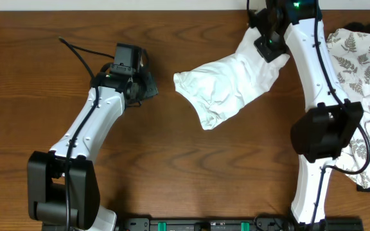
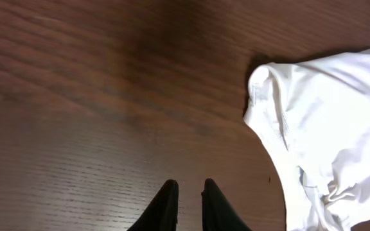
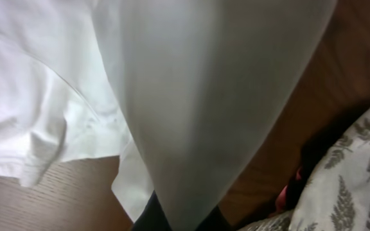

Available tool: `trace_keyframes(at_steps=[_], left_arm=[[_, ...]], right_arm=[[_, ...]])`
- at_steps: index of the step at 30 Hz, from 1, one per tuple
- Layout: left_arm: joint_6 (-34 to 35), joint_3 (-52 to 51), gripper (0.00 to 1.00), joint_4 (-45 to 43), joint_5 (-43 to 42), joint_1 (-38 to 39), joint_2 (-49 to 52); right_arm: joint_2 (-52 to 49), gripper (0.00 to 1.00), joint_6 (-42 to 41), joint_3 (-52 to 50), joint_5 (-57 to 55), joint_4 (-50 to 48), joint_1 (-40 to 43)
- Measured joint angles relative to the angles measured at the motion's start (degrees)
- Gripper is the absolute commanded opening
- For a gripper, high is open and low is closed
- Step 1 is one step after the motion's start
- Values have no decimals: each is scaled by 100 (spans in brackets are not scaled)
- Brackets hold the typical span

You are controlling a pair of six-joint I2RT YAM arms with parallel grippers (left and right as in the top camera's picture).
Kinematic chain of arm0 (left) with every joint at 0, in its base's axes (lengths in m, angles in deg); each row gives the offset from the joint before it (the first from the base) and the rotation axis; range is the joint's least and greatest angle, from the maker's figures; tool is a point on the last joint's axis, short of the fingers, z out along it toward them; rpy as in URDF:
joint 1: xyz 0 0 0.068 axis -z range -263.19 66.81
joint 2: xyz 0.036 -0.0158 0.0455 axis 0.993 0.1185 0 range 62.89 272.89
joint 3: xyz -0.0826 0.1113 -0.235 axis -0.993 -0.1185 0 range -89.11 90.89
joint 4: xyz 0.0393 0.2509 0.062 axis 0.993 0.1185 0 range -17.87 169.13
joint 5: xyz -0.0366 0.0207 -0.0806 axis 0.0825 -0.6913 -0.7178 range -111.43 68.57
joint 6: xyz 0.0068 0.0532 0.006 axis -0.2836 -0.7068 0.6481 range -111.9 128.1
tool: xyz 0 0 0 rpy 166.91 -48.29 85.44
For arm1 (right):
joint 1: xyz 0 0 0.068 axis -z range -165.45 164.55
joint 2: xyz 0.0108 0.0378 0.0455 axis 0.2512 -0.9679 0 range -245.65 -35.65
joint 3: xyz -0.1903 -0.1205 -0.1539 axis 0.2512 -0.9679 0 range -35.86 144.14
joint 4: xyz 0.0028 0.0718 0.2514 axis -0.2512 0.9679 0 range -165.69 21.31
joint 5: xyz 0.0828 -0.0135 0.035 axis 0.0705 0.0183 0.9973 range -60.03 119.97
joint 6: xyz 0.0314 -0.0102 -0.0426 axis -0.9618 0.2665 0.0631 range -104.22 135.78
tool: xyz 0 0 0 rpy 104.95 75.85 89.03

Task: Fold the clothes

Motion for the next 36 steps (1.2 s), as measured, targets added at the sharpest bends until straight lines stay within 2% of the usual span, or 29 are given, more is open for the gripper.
trace_keyframes(at_steps=[13, 26, 28, 30, 36], left_arm=[[0, 0, 15, 7, 0, -26, 0], [0, 0, 16, 11, 0, -341, 0], [0, 0, 16, 11, 0, -343, 0], [0, 0, 17, 11, 0, -341, 0], [0, 0, 17, 9, 0, -341, 0]], right_arm=[[0, 1, 114, -289, 2, -2, -286], [0, 2, 85, -369, 245, 243, -1403], [0, 9, 70, -487, 306, 208, -1537], [0, 25, 24, -671, 374, 122, -1657], [-2, 31, 37, -1237, 627, -66, -2015]])
